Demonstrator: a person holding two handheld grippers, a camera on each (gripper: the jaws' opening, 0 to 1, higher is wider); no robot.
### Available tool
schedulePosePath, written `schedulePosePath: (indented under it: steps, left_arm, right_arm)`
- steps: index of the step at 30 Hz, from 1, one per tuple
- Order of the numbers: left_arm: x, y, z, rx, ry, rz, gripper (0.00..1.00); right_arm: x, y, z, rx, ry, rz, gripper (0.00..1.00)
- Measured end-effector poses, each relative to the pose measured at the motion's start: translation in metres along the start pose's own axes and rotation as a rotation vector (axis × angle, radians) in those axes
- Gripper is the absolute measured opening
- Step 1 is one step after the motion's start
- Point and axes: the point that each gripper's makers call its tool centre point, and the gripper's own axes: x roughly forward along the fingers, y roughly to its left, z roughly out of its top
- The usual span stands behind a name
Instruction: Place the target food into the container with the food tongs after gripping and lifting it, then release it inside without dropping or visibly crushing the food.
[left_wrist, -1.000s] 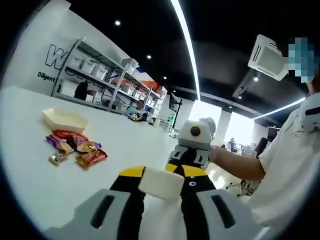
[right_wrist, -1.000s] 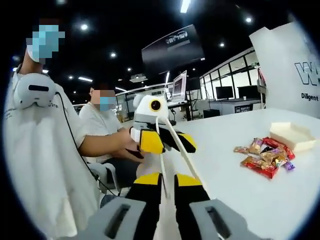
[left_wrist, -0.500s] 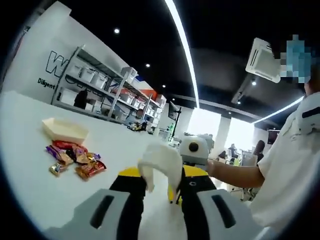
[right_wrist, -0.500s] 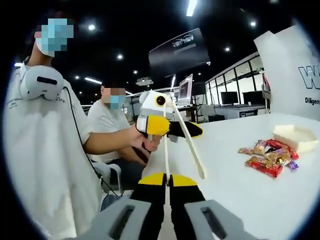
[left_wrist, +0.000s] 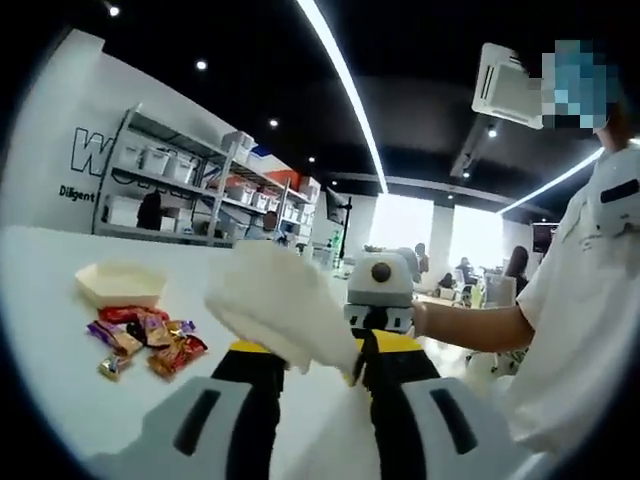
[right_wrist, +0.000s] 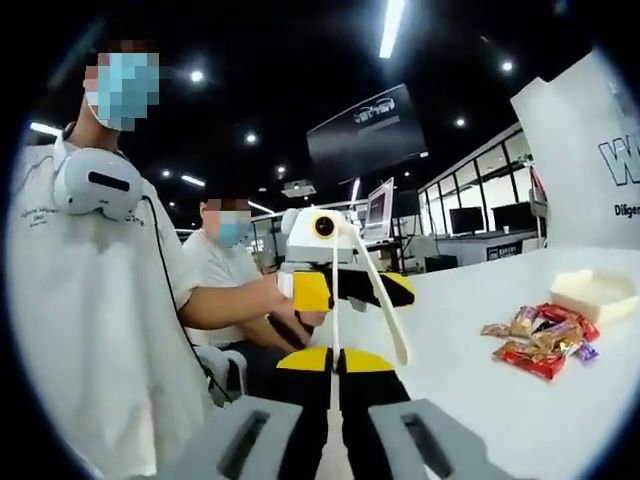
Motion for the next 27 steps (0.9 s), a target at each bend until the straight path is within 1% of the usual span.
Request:
schedulePosePath:
  steps: [1,3,5,6,7,8,11,15,17,19,21,23,26,27]
  left_arm:
    - [0.000,0.000,0.001,0.000,-0.001,-0.001,0.32]
    - [0.002,-0.002,0.002,-0.003,0.000,-0.002,0.33]
    - [0.004,-0.004,0.001,-0.001,0.010,-0.002,0.37]
    - [0.004,-0.005,0.000,0.000,0.013,0.000,0.37]
    - [0.004,-0.005,-0.001,-0.001,0.014,-0.003,0.37]
    - [0.003,-0.005,-0.002,-0.006,0.015,-0.004,0.36]
    - [0.002,-0.004,-0.003,-0.020,0.017,-0.001,0.30]
    - [0.001,-0.004,-0.006,-0.028,0.042,0.001,0.30]
    - [0.000,-0.003,-0.008,-0.025,0.070,0.004,0.30]
    - [0.000,-0.003,-0.009,-0.023,0.076,0.005,0.29]
    - [0.000,-0.004,-0.008,-0.021,0.067,0.000,0.29]
    - [0.002,-0.007,-0.006,-0.015,0.054,-0.009,0.29]
    - [0.002,-0.007,-0.006,-0.006,0.052,-0.010,0.29]
    - [0.002,-0.005,-0.005,-0.006,0.047,-0.005,0.29]
  right_arm:
    - [0.000,0.002,0.004,0.012,-0.024,0.011,0.00]
    - [-0.002,0.000,0.009,0.016,-0.050,0.011,0.00]
    - [-0.003,0.000,0.011,0.022,-0.057,0.010,0.00]
    - [-0.003,0.001,0.015,0.032,-0.078,0.013,0.00]
    - [-0.003,0.003,0.018,0.048,-0.097,0.028,0.00]
    - [-0.004,0.002,0.019,0.048,-0.100,0.028,0.00]
    - [-0.002,0.003,0.016,0.045,-0.083,0.029,0.00]
    - [-0.001,0.001,0.012,0.053,-0.071,0.025,0.00]
    - [0.000,0.001,0.008,0.059,-0.052,0.022,0.00]
    - [0.001,-0.001,0.003,0.072,-0.026,0.014,0.00]
    - [0.005,0.001,-0.003,0.084,-0.009,0.027,0.00]
    - [0.008,0.003,-0.007,0.065,0.024,0.031,0.00]
    - [0.011,0.003,-0.009,0.067,0.033,0.036,0.00]
    - [0.010,0.002,-0.008,0.066,0.027,0.034,0.00]
